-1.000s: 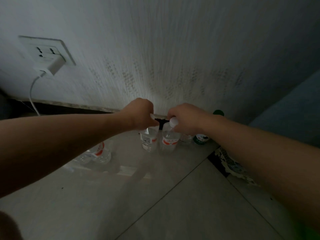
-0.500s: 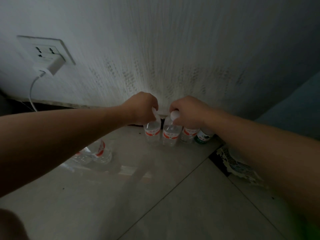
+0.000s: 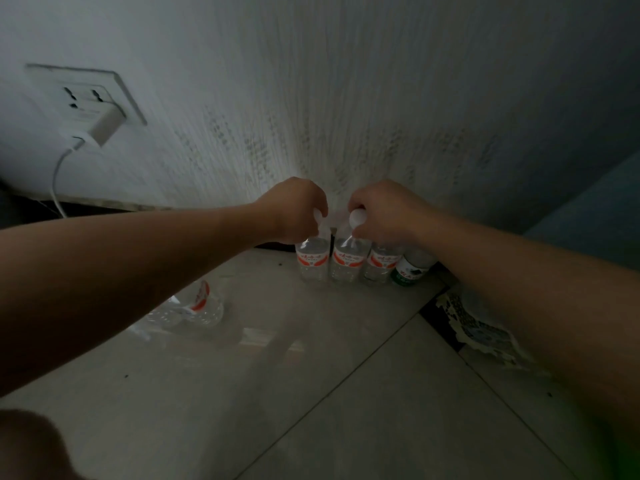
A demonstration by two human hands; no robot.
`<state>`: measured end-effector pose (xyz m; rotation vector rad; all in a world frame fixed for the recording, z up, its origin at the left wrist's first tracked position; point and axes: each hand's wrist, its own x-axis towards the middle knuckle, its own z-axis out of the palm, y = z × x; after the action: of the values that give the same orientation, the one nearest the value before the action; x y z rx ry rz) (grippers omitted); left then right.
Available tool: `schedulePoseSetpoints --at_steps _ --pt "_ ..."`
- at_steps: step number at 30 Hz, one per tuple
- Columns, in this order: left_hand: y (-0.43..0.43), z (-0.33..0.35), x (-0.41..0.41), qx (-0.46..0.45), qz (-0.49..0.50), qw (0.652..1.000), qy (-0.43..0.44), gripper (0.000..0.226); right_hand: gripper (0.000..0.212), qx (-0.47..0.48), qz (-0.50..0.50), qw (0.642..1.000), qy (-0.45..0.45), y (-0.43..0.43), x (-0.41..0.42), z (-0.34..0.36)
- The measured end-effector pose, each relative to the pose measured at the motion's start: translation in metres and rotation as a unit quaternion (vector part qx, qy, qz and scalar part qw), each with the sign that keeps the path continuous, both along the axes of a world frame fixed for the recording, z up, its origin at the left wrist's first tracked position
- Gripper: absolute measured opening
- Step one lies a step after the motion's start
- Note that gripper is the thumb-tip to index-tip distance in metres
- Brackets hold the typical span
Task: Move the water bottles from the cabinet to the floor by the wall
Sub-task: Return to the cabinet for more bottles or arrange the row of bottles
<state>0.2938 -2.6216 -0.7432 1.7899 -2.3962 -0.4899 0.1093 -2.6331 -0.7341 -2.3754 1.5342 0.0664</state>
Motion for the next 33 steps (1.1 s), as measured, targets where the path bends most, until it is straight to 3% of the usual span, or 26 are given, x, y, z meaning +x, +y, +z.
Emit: schedulePoseSetpoints --at_steps 33 --pt "-0.011 -0.011 -0.005 -0.022 -0.029 0.999 0.013 0.035 0.029 -0.016 -0.010 1.000 -0.018 -0.015 -0.006 -0.015"
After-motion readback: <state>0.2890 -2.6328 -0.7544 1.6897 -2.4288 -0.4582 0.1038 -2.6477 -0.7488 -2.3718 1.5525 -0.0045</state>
